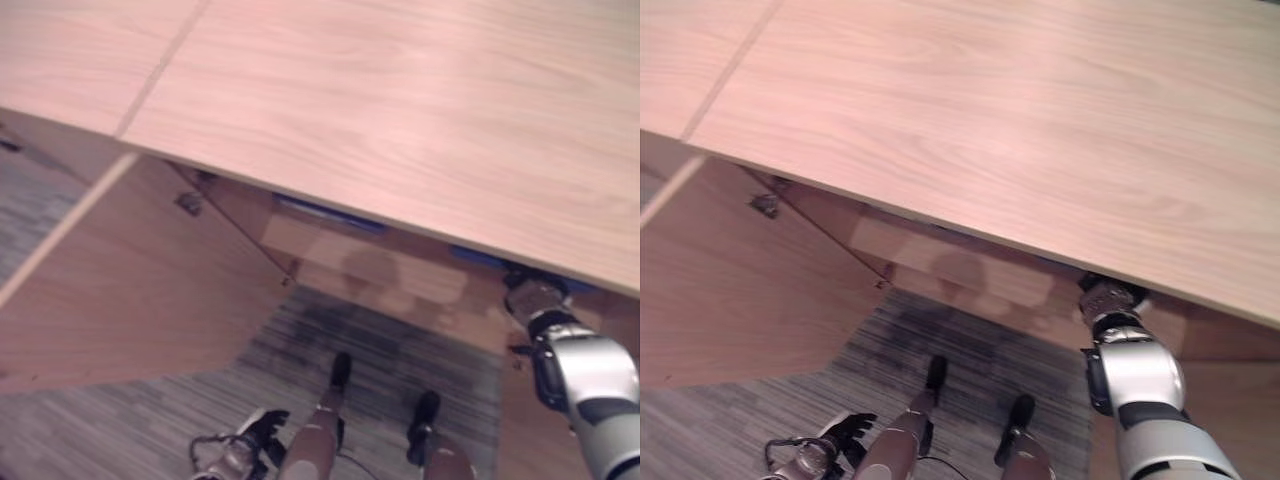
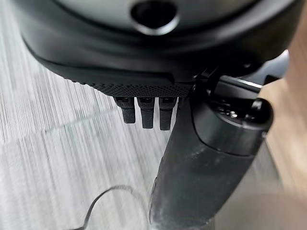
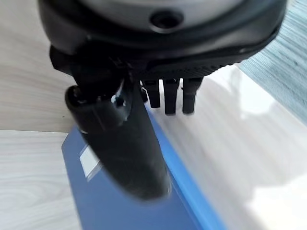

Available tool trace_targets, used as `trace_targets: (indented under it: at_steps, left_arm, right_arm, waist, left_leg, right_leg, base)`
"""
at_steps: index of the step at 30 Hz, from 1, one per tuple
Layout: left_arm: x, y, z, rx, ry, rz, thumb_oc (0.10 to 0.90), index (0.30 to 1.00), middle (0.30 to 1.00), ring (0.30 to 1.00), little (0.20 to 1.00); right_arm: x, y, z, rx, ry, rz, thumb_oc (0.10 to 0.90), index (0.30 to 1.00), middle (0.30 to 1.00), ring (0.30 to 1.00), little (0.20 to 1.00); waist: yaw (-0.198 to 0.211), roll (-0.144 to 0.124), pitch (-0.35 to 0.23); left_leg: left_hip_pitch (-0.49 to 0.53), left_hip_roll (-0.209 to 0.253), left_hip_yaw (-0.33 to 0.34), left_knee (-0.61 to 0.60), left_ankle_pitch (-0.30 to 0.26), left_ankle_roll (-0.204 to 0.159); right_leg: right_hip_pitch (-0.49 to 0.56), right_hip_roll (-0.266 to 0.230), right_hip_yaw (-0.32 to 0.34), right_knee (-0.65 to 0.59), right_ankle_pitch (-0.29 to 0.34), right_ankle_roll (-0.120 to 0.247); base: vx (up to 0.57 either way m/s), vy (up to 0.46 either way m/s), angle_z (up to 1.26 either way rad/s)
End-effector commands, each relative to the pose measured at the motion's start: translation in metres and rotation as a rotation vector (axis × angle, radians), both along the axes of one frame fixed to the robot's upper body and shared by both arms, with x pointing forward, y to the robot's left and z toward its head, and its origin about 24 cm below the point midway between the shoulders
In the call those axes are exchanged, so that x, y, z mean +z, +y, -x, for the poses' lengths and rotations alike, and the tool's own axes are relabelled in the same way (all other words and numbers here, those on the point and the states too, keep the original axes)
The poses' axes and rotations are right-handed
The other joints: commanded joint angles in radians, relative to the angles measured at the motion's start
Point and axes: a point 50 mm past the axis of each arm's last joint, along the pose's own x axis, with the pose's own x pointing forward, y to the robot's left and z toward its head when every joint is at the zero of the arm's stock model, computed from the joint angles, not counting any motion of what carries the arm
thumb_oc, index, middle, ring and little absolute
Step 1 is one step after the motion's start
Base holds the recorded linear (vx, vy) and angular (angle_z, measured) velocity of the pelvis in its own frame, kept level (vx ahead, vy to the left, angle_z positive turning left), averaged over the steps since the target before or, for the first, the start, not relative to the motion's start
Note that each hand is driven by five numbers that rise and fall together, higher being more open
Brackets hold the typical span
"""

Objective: Put the empty folder in the office cabinet

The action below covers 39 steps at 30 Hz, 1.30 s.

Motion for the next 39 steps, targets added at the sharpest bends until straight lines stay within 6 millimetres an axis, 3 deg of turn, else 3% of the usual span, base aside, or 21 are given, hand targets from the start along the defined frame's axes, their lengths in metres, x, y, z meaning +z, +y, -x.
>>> trace_targets:
  at_steps: [1, 3, 4, 5, 13, 16, 23, 27, 33, 39]
  left_arm:
    - [-0.007, -0.003, 0.014, 0.029, 0.040, 0.008, 0.800, 0.900, 0.900, 0.900, 0.900]
    - [-0.008, -0.003, 0.016, 0.037, 0.046, 0.010, 0.800, 0.900, 0.900, 0.900, 0.900]
    - [-0.008, -0.005, 0.014, 0.051, 0.048, 0.018, 0.800, 0.900, 0.900, 0.900, 0.900]
    - [-0.008, -0.005, 0.014, 0.051, 0.047, 0.018, 0.800, 0.900, 0.900, 0.900, 0.900]
    - [-0.012, -0.016, 0.020, 0.038, 0.074, 0.052, 0.800, 0.900, 0.900, 0.900, 0.900]
    - [-0.013, -0.018, 0.023, 0.027, 0.088, 0.053, 0.800, 0.900, 0.900, 0.900, 0.900]
    - [-0.019, -0.027, 0.040, 0.030, 0.140, 0.085, 0.800, 0.900, 0.900, 0.900, 0.900]
    - [-0.022, -0.028, 0.047, 0.069, 0.156, 0.094, 0.800, 0.900, 0.900, 0.900, 0.900]
    - [-0.026, -0.022, 0.061, 0.166, 0.203, 0.104, 0.800, 0.900, 0.900, 0.900, 0.900]
    - [-0.027, -0.024, 0.066, 0.222, 0.221, 0.126, 0.800, 0.900, 0.900, 0.900, 0.900]
  right_arm:
    - [0.072, 0.015, -0.033, 0.085, -0.321, 0.071, 0.800, 0.900, 0.900, 0.900, 0.900]
    - [0.064, 0.021, -0.033, 0.097, -0.310, 0.058, 0.800, 0.900, 0.900, 0.900, 0.900]
    - [0.045, 0.033, -0.030, 0.110, -0.282, 0.014, 0.800, 0.900, 0.900, 0.900, 0.900]
    - [0.045, 0.033, -0.030, 0.109, -0.283, 0.014, 0.800, 0.900, 0.900, 0.900, 0.900]
    - [-0.023, 0.072, -0.011, 0.141, -0.193, -0.140, 0.800, 0.900, 0.900, 0.900, 0.900]
    - [-0.031, 0.072, -0.007, 0.140, -0.171, -0.159, 0.800, 0.900, 0.900, 0.900, 0.900]
    - [-0.086, 0.092, 0.026, 0.183, -0.106, -0.224, 0.800, 0.900, 0.900, 0.900, 0.900]
    - [-0.098, 0.105, 0.040, 0.256, -0.151, -0.212, 0.800, 0.900, 0.900, 0.900, 0.900]
    - [-0.121, 0.112, 0.076, 0.372, -0.201, -0.182, 0.800, 0.900, 0.900, 0.900, 0.900]
    - [-0.119, 0.116, 0.091, 0.471, -0.260, -0.154, 0.800, 0.900, 0.900, 0.900, 0.900]
  waist:
    - [0.048, -0.035, 0.001]
    - [0.047, -0.039, 0.001]
    - [0.042, -0.046, -0.005]
    - [0.042, -0.045, -0.004]
    - [0.037, -0.073, -0.053]
    - [0.041, -0.080, -0.069]
    - [0.032, -0.104, -0.119]
    - [0.011, -0.110, -0.135]
    - [-0.045, -0.115, -0.175]
    - [-0.087, -0.120, -0.206]
  left_leg:
    - [0.079, 0.086, -0.085, -0.015, -0.142, -0.095]
    - [0.083, 0.086, -0.084, -0.015, -0.143, -0.094]
    - [0.091, 0.090, -0.081, -0.013, -0.152, -0.096]
    - [0.088, 0.089, -0.082, -0.014, -0.144, -0.094]
    - [0.134, 0.095, -0.077, -0.016, -0.157, -0.095]
    - [0.153, 0.095, -0.078, -0.017, -0.163, -0.095]
    - [0.220, 0.095, -0.060, -0.022, -0.174, -0.098]
    - [0.248, 0.097, -0.039, -0.026, -0.179, -0.097]
    - [0.305, 0.102, -0.001, -0.026, -0.197, -0.097]
    - [0.347, 0.107, 0.030, -0.026, -0.209, -0.095]
  right_leg:
    - [0.053, -0.074, 0.031, 0.093, -0.129, 0.081]
    - [0.058, -0.073, 0.032, 0.090, -0.128, 0.081]
    - [0.071, -0.072, 0.033, 0.086, -0.134, 0.082]
    - [0.069, -0.072, 0.033, 0.082, -0.125, 0.082]
    - [0.134, -0.064, 0.022, 0.028, -0.103, 0.087]
    - [0.159, -0.061, 0.018, 0.011, -0.099, 0.088]
    - [0.250, -0.044, 0.017, -0.069, -0.076, 0.093]
    - [0.273, -0.040, 0.028, -0.094, -0.063, 0.095]
    - [0.313, -0.040, 0.050, -0.123, -0.049, 0.099]
    - [0.334, -0.043, 0.069, -0.135, -0.040, 0.102]
  base:
    - [0.00, 0.011, 0.07]
    - [0.02, -0.002, 0.02]
    - [0.00, 0.000, 0.00]
    - [0.00, 0.000, 0.00]
    - [0.04, 0.000, 0.00]
    - [0.06, -0.004, -0.02]
    - [0.07, 0.007, 0.05]
    - [0.04, 0.030, -0.08]
    - [0.05, 0.040, -0.22]
    - [0.03, 0.025, -0.16]
